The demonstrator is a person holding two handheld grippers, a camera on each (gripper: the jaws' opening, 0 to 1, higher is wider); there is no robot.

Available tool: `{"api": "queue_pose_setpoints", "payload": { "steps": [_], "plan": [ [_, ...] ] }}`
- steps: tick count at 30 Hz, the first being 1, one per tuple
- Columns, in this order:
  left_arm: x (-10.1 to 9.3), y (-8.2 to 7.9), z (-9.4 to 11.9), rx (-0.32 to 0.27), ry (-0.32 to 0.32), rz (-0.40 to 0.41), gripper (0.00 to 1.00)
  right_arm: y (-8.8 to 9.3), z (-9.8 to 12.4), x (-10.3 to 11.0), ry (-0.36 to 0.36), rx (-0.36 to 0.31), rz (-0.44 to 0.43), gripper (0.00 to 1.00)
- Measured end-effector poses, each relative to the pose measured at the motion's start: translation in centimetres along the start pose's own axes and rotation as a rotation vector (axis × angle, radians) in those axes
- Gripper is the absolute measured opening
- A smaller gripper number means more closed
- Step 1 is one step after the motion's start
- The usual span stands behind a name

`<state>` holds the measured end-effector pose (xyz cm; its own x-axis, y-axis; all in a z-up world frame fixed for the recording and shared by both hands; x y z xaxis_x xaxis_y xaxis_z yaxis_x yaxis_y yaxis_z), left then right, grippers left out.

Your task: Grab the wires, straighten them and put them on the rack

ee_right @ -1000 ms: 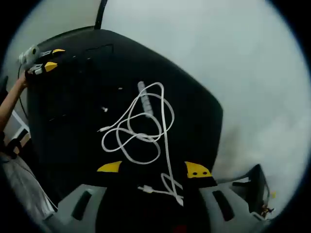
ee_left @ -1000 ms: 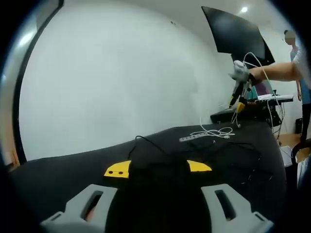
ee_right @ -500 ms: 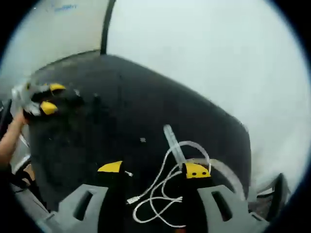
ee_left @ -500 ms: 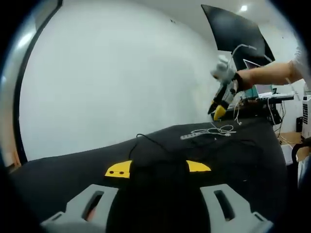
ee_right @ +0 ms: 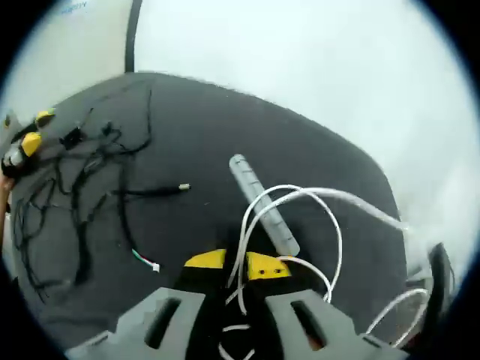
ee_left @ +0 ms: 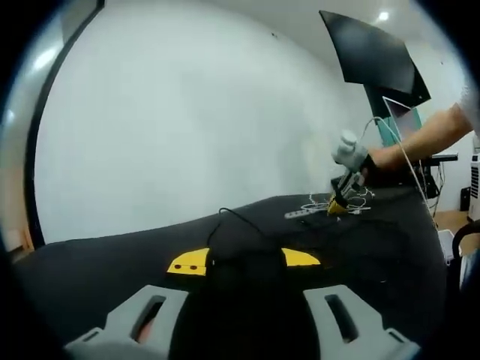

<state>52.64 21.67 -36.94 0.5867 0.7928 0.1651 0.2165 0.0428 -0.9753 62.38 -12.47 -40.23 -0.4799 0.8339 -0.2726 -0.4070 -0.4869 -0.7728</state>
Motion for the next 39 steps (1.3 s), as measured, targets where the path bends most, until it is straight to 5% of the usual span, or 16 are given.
{"api": "queue_pose_setpoints", "payload": {
  "steps": [1,2,4,7,9,12,17,19,22,25,27,29,30,33,37,39],
  "plan": [
    [-0.1,0.1,0.0,0.006,0.002,-0.005,0.33,0.4,0.8,-1.0,0.07,0.059,0.028,0.0],
    [-0.4,0.2,0.0,0.013,0.007,-0.012,0.33,-0.5,1.5,-1.9,0.072,0.006,0.079,0.0],
    [-0.5,0.3,0.0,0.024,0.011,-0.03,0.32,0.0,3.8,-3.5,0.042,-0.004,-0.139,0.0],
    [-0.3,0.1,-0.1,0.014,0.008,-0.038,0.32,1.5,6.7,-8.6,0.186,-0.104,-0.426,0.01],
    [0.0,0.0,-0.1,0.004,0.004,-0.03,0.32,3.7,5.9,-9.4,0.19,-0.061,-0.424,0.01],
    [0.3,0.1,0.0,0.01,-0.018,-0.034,0.32,6.5,4.5,-6.0,0.025,0.073,-0.363,0.07],
    [1.6,0.1,0.2,0.016,-0.099,-0.034,0.39,3.0,5.8,-8.3,0.135,-0.031,-0.356,0.28],
    [2.5,-0.4,0.6,0.006,-0.164,-0.048,0.38,0.8,8.8,-10.1,0.272,-0.227,-0.395,0.1],
    [3.9,-1.1,1.3,-0.057,-0.234,0.015,0.38,-1.6,15.1,-8.7,0.315,-0.659,-0.61,0.16],
    [5.9,-0.9,2.4,-0.039,-0.36,0.005,0.35,-2.4,20.1,-4.7,0.134,-1.081,-0.768,0.17],
    [6.2,-0.3,2.7,0.013,-0.406,-0.003,0.28,-2.8,21.1,-3.6,0.112,-1.224,-0.695,0.16],
    [5.8,-0.3,2.4,-0.011,-0.361,0.056,0.33,-4.7,22.0,-1.9,-0.094,-1.352,-0.695,0.16],
    [5.7,-0.4,2.4,-0.011,-0.358,0.062,0.38,-5.5,22.5,-0.9,-0.207,-1.37,-0.677,0.22],
    [5.3,1.4,2.0,0.145,-0.354,0.034,0.49,-6.8,22.9,0.9,-0.282,-1.362,-0.563,0.31],
    [3.6,2.2,1.2,0.208,-0.242,0.005,0.56,-5.8,19.2,2.6,-0.24,-1.109,-0.377,0.3],
    [3.4,2.6,1.3,0.221,-0.221,-0.002,0.55,-5.4,17.7,4.1,-0.353,-0.993,-0.45,0.29]
  ]
}}
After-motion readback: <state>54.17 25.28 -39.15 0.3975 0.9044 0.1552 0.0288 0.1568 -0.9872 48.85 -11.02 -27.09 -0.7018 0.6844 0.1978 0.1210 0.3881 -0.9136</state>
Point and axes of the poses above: the point that each gripper's makers call its tool centre point, and the gripper's own axes: z roughly backward along the fingers, x roughly to its left, y roughly out of its underside, the point moved 4 cm from there along z, roughly backward along the fingers, and after that the axes turned 8 degrees about -x, right-handed, at the moved point
